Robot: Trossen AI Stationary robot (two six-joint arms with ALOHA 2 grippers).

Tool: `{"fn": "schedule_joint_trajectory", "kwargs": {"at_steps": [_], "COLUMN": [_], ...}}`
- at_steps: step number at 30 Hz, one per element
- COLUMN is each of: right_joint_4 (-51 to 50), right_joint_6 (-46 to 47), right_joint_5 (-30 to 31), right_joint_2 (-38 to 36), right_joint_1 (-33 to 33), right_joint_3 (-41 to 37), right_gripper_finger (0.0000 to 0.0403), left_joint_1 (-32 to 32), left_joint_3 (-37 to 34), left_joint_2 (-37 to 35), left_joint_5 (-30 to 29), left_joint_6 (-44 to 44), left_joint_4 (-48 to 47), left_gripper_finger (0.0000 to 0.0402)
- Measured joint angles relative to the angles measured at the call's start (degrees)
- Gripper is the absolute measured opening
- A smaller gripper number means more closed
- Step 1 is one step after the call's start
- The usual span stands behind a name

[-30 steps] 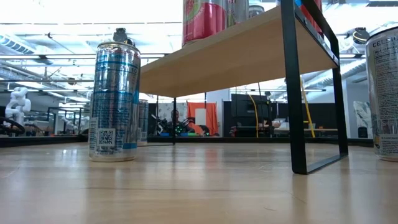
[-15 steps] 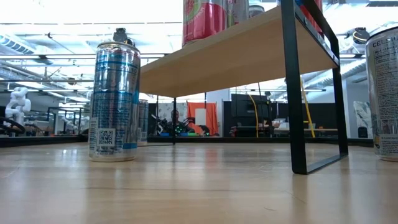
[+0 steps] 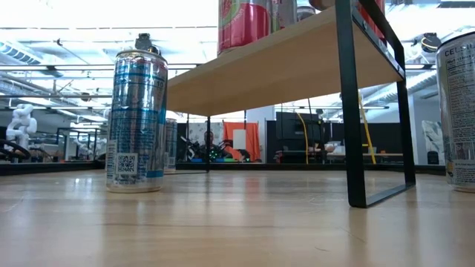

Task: Place canned beverage on shelf
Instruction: Put the top red soda can on the shelf aligned with the other red soda can

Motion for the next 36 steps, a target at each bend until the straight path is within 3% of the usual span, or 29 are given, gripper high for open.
{"fn": "schedule_joint_trajectory", "kwargs": {"at_steps": [36], "right_joint_4": [-3.09], "right_joint_6": [-4.16], "right_joint_5": [0.44], "right_joint_2": [-0.17], "right_joint_1": [-3.42], "right_joint_3": [-1.91], "right_gripper_finger": [0.0281], "left_joint_1": [0.28], "left_joint_3": [-0.02], "left_joint_2": [0.0], "left_joint_5": [-0.91], "left_joint_6": [-0.42], "left_joint_4": [-0.02], "left_gripper_finger": [0.0387]}}
